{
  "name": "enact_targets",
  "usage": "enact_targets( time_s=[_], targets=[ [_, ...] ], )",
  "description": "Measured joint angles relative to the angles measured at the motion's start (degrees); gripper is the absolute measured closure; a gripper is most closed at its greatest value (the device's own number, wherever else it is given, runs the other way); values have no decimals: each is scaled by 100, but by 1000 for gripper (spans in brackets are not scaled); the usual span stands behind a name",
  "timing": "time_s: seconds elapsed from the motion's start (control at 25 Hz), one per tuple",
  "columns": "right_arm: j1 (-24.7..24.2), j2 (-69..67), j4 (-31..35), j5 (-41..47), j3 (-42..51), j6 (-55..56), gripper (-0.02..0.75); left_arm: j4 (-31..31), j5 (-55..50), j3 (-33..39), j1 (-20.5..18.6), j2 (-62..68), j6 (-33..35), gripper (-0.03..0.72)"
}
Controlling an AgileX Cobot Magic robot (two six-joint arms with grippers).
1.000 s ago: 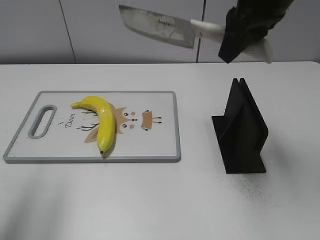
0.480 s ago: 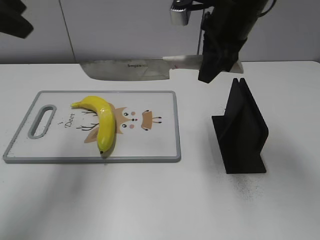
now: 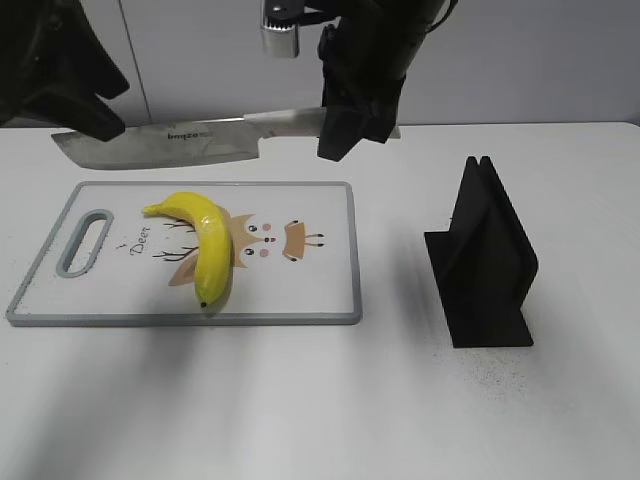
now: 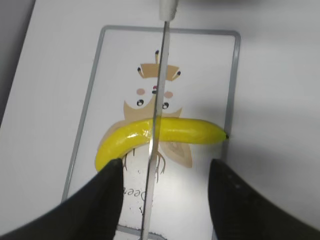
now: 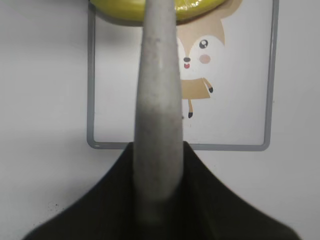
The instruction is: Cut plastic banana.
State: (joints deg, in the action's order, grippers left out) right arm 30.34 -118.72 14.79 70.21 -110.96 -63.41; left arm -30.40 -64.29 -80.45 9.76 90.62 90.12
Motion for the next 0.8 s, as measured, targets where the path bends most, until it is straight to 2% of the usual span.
enact_targets(
  time_s=[0.32, 0.48, 0.6, 0.68, 0.72, 0.8],
  targets=[
    [7, -51, 67, -7, -48, -37, 575, 285, 214, 0, 0, 543, 10, 169],
    [7, -51, 57, -7, -47, -37, 575, 305, 535, 0, 0, 733, 10, 242],
    [7, -51, 11, -7, -47, -37, 575, 305, 610, 0, 0, 821, 10, 394],
    [7, -51, -93, -28, -47, -32, 575, 300, 577, 0, 0, 869, 10, 556],
    [7, -51, -125, -33, -47, -30, 575, 300, 567, 0, 0, 887, 10, 612],
    [7, -51, -167, -51, -47, -25, 575, 288, 573, 0, 0, 915, 10, 662]
  ],
)
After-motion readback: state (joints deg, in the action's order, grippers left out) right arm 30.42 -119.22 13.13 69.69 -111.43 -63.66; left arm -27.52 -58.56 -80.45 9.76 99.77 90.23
